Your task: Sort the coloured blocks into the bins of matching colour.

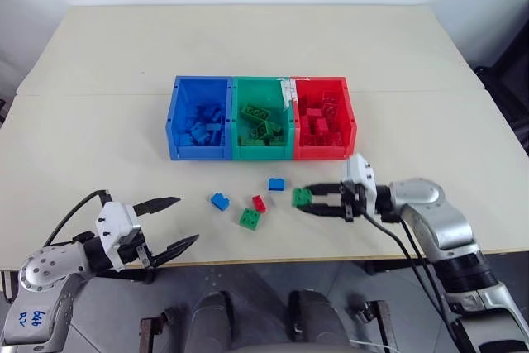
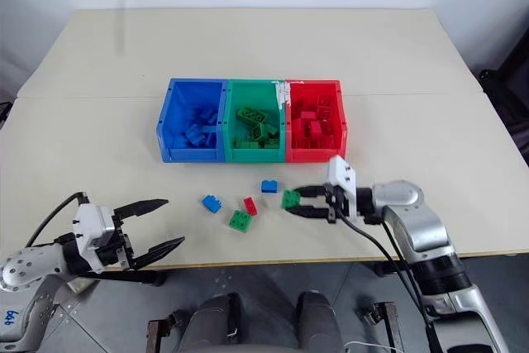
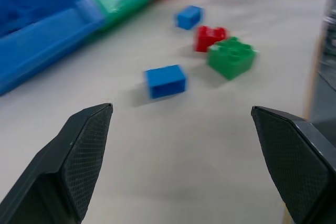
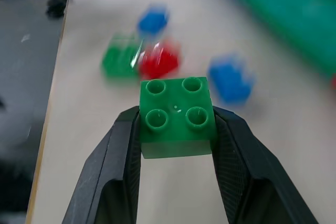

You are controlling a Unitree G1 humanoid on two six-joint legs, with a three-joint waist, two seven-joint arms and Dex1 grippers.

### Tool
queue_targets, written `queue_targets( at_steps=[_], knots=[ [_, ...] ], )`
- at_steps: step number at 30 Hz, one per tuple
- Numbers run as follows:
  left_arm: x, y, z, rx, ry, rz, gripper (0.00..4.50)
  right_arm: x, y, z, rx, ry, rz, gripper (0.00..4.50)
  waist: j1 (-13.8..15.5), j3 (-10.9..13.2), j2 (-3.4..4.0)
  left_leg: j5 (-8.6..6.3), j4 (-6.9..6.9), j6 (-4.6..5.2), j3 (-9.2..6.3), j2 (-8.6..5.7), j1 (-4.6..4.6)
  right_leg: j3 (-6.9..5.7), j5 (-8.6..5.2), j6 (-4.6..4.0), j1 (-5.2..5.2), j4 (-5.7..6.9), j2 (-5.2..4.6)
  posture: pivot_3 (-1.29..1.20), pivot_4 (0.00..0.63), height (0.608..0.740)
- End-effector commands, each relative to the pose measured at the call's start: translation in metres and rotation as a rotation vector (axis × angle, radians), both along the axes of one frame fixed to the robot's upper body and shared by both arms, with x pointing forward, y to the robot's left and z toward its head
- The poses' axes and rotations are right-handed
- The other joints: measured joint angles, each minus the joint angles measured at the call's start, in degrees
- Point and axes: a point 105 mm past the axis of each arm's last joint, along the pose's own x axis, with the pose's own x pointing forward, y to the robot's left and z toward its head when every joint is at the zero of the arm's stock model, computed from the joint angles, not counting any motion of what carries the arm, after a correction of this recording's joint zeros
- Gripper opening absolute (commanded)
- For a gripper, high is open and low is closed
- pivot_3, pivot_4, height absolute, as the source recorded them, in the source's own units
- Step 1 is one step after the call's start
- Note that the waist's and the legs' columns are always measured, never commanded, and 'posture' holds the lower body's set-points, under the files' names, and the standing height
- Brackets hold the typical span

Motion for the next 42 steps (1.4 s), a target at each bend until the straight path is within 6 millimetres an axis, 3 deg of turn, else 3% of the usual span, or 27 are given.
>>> queue_targets(
  at_steps=[1,7,10,15,19,25,29,32,34,39,42],
  knots=[
    [-0.006,0.005,0.008,-0.038,-0.052,0.094,4.5,0.035,0.023,0.042,0.075,-0.102,-0.161,1.49,-0.4,0.0,0.0,0.0,0.01,0.0,0.0,0.03,0.0,0.0,0.01,-0.02,0.0,0.0,0.01,0.0,0.15,0.74],
    [-0.011,0.002,0.004,-0.063,-0.05,0.149,4.5,0.085,0.048,0.059,0.006,-0.16,-0.412,1.49,0.2,0.0,-0.06,0.01,-0.04,-0.03,0.11,0.05,-0.09,-0.05,0.07,-0.12,-0.26,0.14,-0.02,0.0,0.15,0.74],
    [-0.01,0.0,0.005,-0.064,-0.055,0.152,4.5,0.095,0.049,0.061,0.018,-0.144,-0.466,1.49,0.2,-0.1,-0.08,0.03,-0.01,-0.07,0.17,0.04,-0.28,-0.05,0.07,-0.12,-0.41,0.12,-0.07,0.0,0.15,0.74],
    [-0.008,-0.004,0.005,-0.066,-0.044,0.134,4.5,0.096,0.042,0.061,0.01,-0.159,-0.482,3.14,0.0,-0.1,-0.09,0.07,-0.03,-0.14,0.42,0.06,-0.45,-0.03,0.09,-0.1,-0.78,0.24,-0.1,0.0,0.15,0.74],
    [-0.002,-0.013,0.007,-0.081,-0.015,0.058,4.5,0.071,0.029,0.06,0.035,-0.172,-0.37,4.46,0.3,-0.1,-0.09,0.07,-0.05,-0.14,0.45,0.1,-0.46,-0.03,0.08,-0.1,-0.81,0.24,-0.07,0.0,0.15,0.74],
    [0.012,-0.029,0.013,-0.051,-0.029,-0.075,4.5,0.017,-0.008,0.053,0.081,-0.237,-0.194,4.46,0.9,-0.1,-0.12,0.0,-0.02,-0.07,0.55,0.09,-0.46,-0.05,0.1,-0.06,-0.75,0.09,-0.07,0.0,0.15,0.74],
    [0.022,-0.049,0.015,-0.003,-0.018,-0.252,4.5,-0.031,-0.073,0.024,0.017,-0.256,-0.166,4.46,2.2,-0.1,-0.12,0.01,-0.08,-0.09,0.62,0.1,-0.34,-0.06,0.1,-0.06,-0.72,0.1,-0.05,0.0,0.15,0.74],
    [0.026,-0.06,0.018,0.028,-0.035,-0.345,4.5,-0.048,-0.115,0.01,-0.052,-0.21,-0.257,4.46,2.1,-0.1,-0.12,-0.01,-0.03,-0.13,0.79,0.09,-0.27,-0.04,0.11,-0.05,-0.65,-0.01,-0.09,0.0,0.15,0.74],
    [0.029,-0.063,0.02,0.039,-0.045,-0.376,4.5,-0.061,-0.133,0.004,-0.095,-0.153,-0.265,4.46,1.7,-0.1,-0.12,-0.01,0.04,-0.12,0.94,0.11,-0.19,0.0,0.14,0.0,-0.64,-0.02,-0.1,0.0,0.15,0.74],
    [0.037,-0.06,0.023,0.038,-0.06,-0.372,4.5,-0.068,-0.151,0.003,-0.107,-0.112,-0.313,4.46,0.9,-0.1,-0.12,0.01,0.03,-0.1,1.03,0.4,0.07,0.03,0.24,-0.18,-0.54,0.01,0.11,0.0,0.15,0.74],
    [0.038,-0.05,0.024,0.029,-0.071,-0.336,4.5,-0.057,-0.136,-0.003,-0.108,-0.121,-0.276,4.46,0.6,-0.1,-0.12,0.04,0.04,-0.08,1.01,0.47,0.06,0.02,0.28,-0.26,-0.56,0.04,0.19,0.0,0.15,0.74]
  ],
)
